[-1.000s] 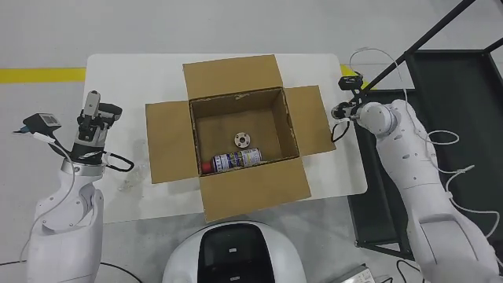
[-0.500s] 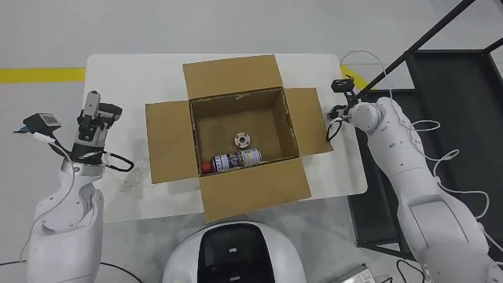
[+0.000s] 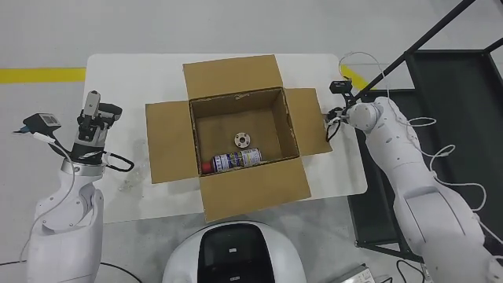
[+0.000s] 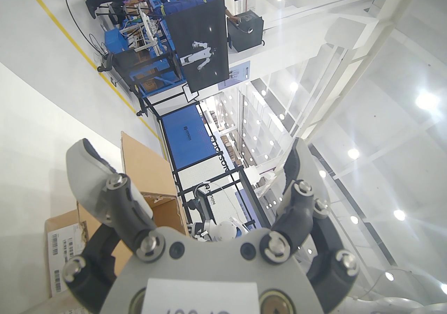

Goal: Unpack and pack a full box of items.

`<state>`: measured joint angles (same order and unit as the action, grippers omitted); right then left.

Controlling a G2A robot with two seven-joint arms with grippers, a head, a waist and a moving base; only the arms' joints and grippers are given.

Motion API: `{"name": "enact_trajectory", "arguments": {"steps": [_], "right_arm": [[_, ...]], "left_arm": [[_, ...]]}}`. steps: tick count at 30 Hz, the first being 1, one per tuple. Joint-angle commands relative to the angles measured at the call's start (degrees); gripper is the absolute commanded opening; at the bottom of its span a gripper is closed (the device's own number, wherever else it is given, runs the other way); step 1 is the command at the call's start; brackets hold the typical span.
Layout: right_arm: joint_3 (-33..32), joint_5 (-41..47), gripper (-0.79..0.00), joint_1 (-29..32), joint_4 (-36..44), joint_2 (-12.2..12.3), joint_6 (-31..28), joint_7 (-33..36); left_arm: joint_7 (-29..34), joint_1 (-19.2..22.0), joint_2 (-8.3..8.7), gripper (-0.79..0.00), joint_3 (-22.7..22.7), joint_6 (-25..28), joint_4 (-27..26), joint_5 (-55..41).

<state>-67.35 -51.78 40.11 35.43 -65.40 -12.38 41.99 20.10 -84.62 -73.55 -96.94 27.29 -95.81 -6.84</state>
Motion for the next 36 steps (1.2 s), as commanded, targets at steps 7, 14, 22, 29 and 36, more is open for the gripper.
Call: {"name": "enact_trajectory", "arguments": {"steps": [7,14,22,29,36], "right_arm": [[-5.2,1.5,0.0,1.2,4.7,2.1,-0.1,-3.8],[-12.6,4.9,0.0,10.1,23.4,4.5,0.4,-4.5],[-16.4,12.0,0.0,21.9,48.1,5.5,-3.2,-1.6],[-14.0,14.2,0.0,25.7,56.1,5.5,-6.7,0.8],[-14.0,14.2,0.0,25.7,56.1,5.5,-6.7,0.8]], "left_arm": [[0.0,0.0,0.0,0.0,0.0,0.0,0.0,0.0],[0.0,0.0,0.0,0.0,0.0,0.0,0.0,0.0],[0.0,0.0,0.0,0.0,0.0,0.0,0.0,0.0],[0.0,0.0,0.0,0.0,0.0,0.0,0.0,0.0],[0.0,0.0,0.0,0.0,0.0,0.0,0.0,0.0]]}}
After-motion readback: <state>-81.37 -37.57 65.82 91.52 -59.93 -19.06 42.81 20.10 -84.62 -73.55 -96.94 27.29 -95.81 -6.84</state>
